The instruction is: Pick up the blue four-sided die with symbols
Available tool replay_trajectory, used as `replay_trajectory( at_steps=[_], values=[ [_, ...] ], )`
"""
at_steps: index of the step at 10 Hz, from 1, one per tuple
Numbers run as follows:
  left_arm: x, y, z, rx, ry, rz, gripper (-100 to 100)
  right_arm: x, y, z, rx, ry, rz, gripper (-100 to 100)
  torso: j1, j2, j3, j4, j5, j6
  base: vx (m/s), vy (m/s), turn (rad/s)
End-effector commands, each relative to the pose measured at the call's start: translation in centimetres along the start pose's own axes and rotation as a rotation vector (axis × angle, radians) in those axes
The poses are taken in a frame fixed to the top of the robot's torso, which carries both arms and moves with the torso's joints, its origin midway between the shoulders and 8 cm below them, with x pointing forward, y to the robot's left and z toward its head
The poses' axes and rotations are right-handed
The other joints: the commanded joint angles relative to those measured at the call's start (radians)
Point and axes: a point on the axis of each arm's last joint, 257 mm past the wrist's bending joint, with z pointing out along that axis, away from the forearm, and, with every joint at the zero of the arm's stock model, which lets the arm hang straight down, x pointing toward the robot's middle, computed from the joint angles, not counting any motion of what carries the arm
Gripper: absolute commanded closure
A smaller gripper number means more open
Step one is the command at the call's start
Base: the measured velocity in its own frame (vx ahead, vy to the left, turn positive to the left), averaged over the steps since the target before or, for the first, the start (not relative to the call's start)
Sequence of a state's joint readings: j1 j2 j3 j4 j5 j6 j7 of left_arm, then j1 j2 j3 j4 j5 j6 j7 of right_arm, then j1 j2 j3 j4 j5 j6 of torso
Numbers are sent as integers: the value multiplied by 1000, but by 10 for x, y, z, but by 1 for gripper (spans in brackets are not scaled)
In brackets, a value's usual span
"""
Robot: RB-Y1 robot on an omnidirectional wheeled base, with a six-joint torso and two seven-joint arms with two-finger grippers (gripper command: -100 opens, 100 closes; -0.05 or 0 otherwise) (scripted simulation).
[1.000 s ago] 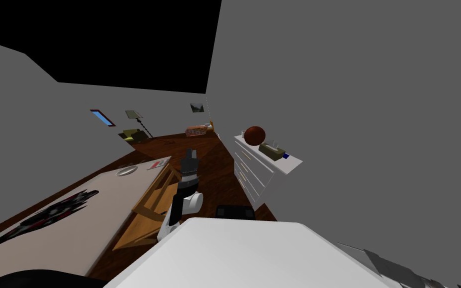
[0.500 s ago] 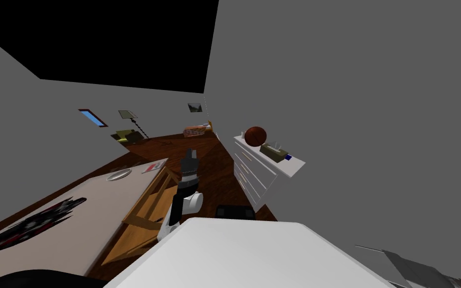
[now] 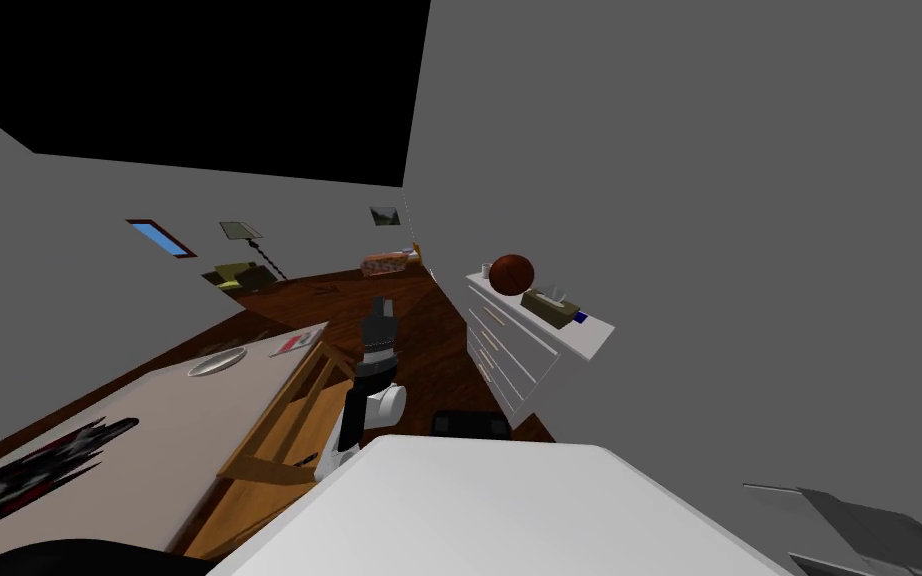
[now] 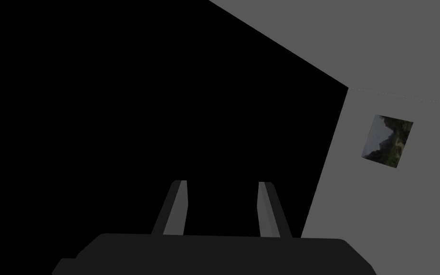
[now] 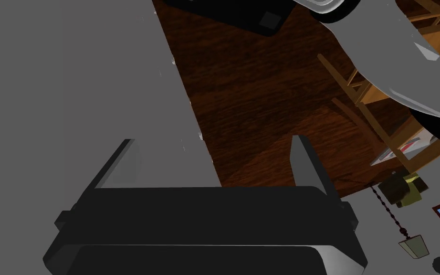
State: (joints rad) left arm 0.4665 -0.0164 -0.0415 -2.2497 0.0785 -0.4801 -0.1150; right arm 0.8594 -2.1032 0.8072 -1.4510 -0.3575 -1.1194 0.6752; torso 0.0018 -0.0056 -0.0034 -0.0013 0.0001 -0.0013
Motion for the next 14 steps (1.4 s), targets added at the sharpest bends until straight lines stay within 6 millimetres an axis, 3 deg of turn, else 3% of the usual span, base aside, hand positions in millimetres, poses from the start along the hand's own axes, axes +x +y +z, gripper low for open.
replay_trajectory(
  at_steps=[1,8,12,14],
  values=[
    [0,0,0,0,0,0,0,-3,-12,-17,28,43,-34,-100,0,0,0,0,0,0,98,54,-95],
    [0,0,0,0,0,0,0,-31,-42,-67,94,188,-162,-100,-1,-1,0,0,0,0,72,34,-32],
    [0,0,0,0,0,0,0,-59,-60,-96,137,269,-255,-100,1,-4,-2,-1,0,0,105,58,-22],
    [0,0,0,0,0,0,0,-84,-71,-112,165,310,-325,-100,2,-3,-2,-1,0,0,143,95,1]
  ],
)
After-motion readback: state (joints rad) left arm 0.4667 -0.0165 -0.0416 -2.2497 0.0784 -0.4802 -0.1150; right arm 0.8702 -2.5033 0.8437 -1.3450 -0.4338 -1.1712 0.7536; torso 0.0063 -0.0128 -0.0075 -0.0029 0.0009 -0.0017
